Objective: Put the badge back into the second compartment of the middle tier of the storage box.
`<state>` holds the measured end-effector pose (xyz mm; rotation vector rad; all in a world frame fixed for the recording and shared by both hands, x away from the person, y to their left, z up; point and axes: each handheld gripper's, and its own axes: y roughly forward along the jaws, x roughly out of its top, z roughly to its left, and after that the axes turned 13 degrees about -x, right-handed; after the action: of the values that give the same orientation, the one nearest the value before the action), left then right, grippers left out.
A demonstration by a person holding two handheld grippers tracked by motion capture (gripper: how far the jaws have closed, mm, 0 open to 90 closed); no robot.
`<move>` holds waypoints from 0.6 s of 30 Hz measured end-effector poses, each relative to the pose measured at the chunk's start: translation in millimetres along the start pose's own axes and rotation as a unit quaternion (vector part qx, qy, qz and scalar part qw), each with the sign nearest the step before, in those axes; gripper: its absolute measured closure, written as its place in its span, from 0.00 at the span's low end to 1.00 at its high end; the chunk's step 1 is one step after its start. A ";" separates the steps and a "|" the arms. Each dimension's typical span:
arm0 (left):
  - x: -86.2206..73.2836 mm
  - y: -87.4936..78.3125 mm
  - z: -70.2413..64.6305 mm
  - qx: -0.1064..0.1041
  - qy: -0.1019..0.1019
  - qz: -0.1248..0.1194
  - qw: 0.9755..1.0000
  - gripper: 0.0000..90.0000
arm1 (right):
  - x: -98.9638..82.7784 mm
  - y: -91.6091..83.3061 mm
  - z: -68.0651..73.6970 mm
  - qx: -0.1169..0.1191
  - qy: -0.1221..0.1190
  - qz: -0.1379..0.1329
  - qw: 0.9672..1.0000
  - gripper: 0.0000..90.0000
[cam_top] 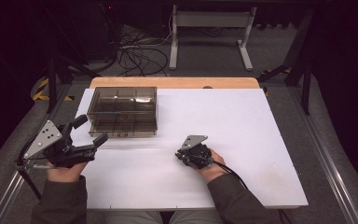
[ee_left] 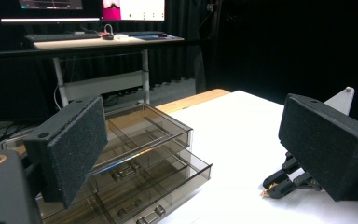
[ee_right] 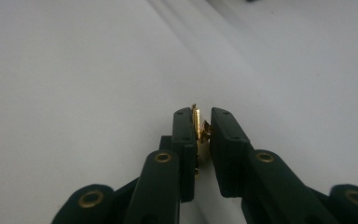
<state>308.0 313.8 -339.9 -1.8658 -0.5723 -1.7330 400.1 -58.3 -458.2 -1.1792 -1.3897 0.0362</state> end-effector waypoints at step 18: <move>0.5 -0.1 0.2 0.000 0.002 0.001 1.000 0.10 | 1.5 5.5 5.4 -0.011 0.011 -0.022 1.000 0.90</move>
<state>308.1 314.0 -339.4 -1.8630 -0.5685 -1.7345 399.8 -51.5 -462.0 -1.1643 -1.3994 -0.0220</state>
